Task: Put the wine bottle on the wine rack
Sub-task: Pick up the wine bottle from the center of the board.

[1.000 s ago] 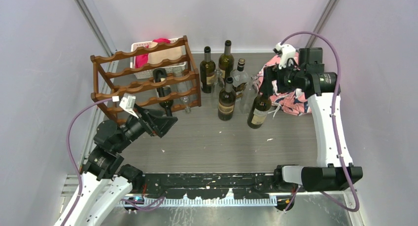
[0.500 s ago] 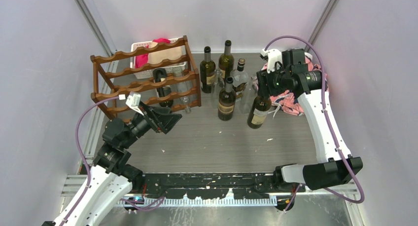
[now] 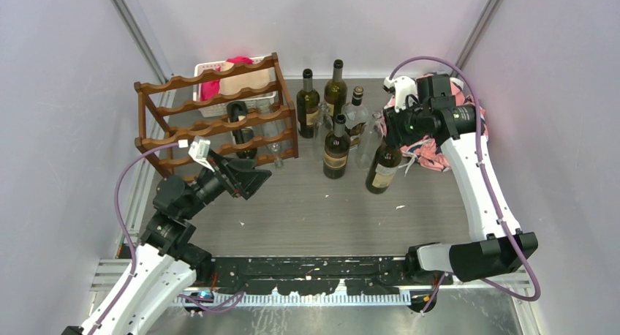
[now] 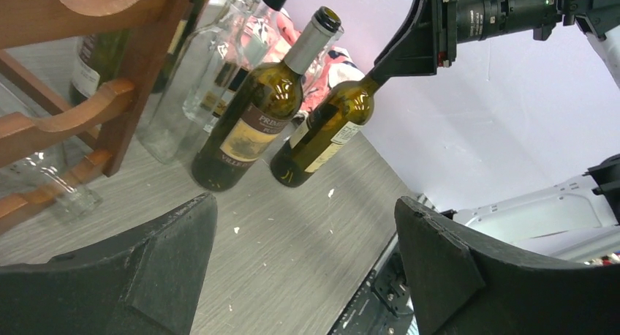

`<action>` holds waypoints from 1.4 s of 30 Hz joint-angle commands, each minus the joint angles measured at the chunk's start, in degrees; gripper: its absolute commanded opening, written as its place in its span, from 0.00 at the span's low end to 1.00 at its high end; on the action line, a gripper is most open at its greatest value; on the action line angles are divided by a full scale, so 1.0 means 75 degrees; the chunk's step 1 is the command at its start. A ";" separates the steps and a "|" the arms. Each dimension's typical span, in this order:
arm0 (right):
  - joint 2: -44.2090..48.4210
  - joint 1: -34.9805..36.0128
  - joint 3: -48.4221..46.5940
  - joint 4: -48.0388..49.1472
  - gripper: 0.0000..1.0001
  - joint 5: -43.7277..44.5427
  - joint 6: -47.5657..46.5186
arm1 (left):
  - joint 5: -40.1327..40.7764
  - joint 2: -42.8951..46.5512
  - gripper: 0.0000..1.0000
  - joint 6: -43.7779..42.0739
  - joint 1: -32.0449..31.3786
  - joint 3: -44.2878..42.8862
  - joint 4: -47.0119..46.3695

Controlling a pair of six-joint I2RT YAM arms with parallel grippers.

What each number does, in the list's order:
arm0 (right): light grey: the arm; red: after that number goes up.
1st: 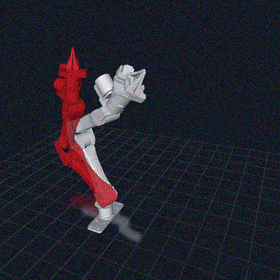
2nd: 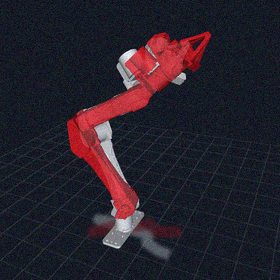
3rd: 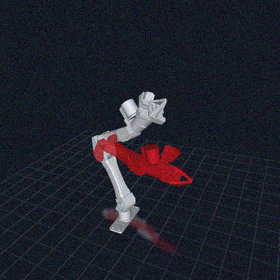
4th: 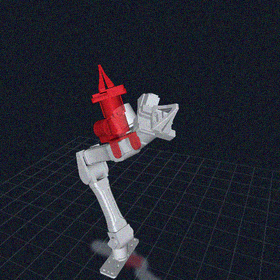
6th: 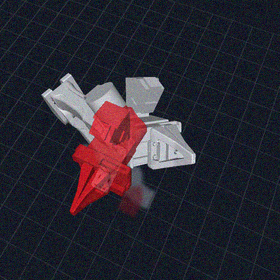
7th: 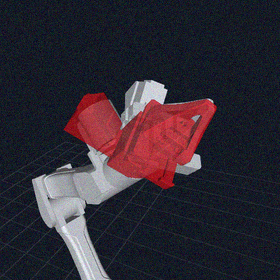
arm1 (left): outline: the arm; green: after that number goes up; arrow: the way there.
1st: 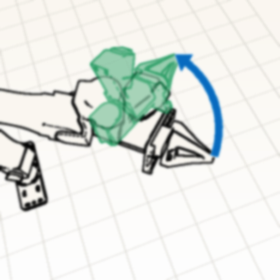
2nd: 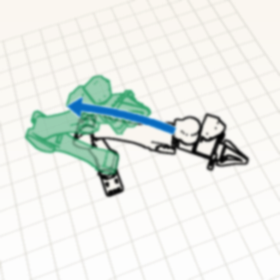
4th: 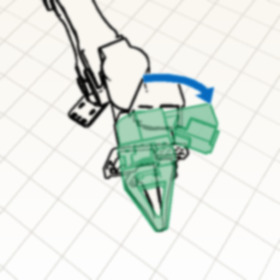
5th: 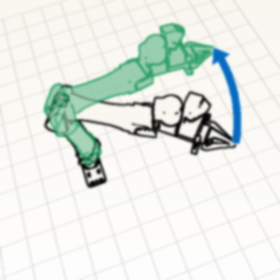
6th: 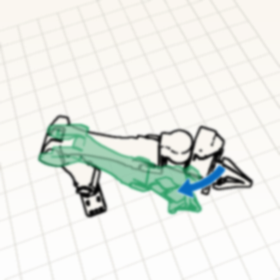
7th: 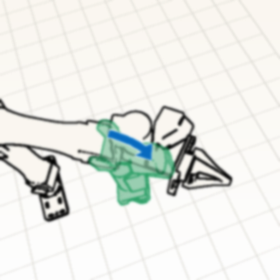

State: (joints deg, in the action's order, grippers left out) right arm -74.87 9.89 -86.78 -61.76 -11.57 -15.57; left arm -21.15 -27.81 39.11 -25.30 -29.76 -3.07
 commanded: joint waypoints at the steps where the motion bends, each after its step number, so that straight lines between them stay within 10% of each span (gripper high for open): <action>1: 0.0447 -0.0141 -0.0662 -0.0647 0.01 -0.1545 -0.0185 | -0.0649 -0.0269 0.90 0.0382 0.0039 -0.0101 -0.0830; 8: 0.0604 -0.0474 -0.0242 -0.0799 0.01 -0.3669 0.0161 | -0.1552 -0.1192 0.88 0.0994 -0.0356 -0.0075 -0.1940; 18: 0.0790 -0.0758 0.1340 0.0812 0.01 -0.5796 0.1494 | 0.1282 -0.2591 0.88 -0.2384 -0.3582 -0.1564 0.1029; 42: 0.0656 -0.0909 0.2907 0.3251 0.01 -0.7146 0.3519 | 0.0695 -0.4989 0.95 -0.4907 -0.3740 -0.1015 -0.0746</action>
State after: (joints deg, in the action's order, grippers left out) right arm -71.40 3.25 -64.27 -41.63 -57.74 6.13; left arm -17.08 -63.72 8.10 -53.15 -37.87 -3.57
